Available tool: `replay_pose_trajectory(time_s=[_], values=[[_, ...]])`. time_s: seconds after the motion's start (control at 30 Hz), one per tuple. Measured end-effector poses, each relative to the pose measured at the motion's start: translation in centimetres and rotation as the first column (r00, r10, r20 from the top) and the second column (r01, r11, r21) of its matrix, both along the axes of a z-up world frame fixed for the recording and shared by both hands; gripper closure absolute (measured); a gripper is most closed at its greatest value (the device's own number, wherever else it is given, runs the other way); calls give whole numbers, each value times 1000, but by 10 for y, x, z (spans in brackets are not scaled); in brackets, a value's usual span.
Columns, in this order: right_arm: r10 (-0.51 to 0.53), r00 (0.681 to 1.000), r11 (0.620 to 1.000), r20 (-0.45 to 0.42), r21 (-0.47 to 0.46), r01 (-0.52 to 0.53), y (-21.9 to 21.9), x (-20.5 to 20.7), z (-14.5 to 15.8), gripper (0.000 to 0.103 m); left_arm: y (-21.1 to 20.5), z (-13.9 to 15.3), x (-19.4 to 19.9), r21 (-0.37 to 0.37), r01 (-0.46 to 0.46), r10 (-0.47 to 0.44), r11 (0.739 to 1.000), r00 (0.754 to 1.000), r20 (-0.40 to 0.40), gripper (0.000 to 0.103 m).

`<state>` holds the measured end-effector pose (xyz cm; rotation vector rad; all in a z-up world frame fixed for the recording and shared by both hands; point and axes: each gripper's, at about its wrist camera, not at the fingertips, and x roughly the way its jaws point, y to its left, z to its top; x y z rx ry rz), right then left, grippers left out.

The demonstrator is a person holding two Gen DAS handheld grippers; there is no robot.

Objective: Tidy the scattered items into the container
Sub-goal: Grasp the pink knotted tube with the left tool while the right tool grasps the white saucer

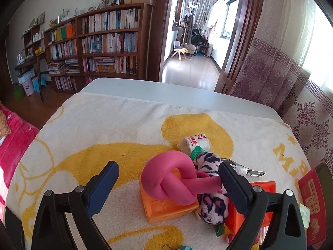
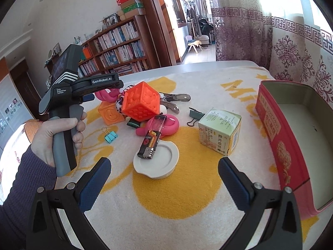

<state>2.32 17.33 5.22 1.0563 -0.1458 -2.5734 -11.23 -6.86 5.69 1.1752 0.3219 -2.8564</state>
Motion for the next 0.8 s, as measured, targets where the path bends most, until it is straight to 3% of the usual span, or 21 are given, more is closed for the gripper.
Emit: replay_pose_trajectory(time_s=[0.07,0.23,0.3,0.6,0.67,0.73,0.8], values=[[-2,1000,1000,5,3,2,-2,-2,-2,4,-1,0,0,42,29,-28,999,1000,-12,34],[10,999,1000,46,6,-11,-7,-7,-8,46,4,2,7,9,64,-63,998,997,-36,36],[4,998,1000,55,9,-4,-7,-8,-10,48,0,5,11,14,58,-57,998,998,-38,36],[-34,997,999,73,4,34,-3,-7,-11,49,-27,25,43,88,31,-24,996,996,-83,36],[-32,996,999,84,-17,33,-2,-7,-13,40,-30,28,53,95,31,-22,995,995,-94,36],[-32,995,999,92,-27,35,-2,-6,-15,25,-31,29,61,104,35,-25,994,995,-98,36],[-29,995,999,97,-12,31,-5,-6,-15,23,-30,30,67,115,41,-30,992,995,-100,36]])
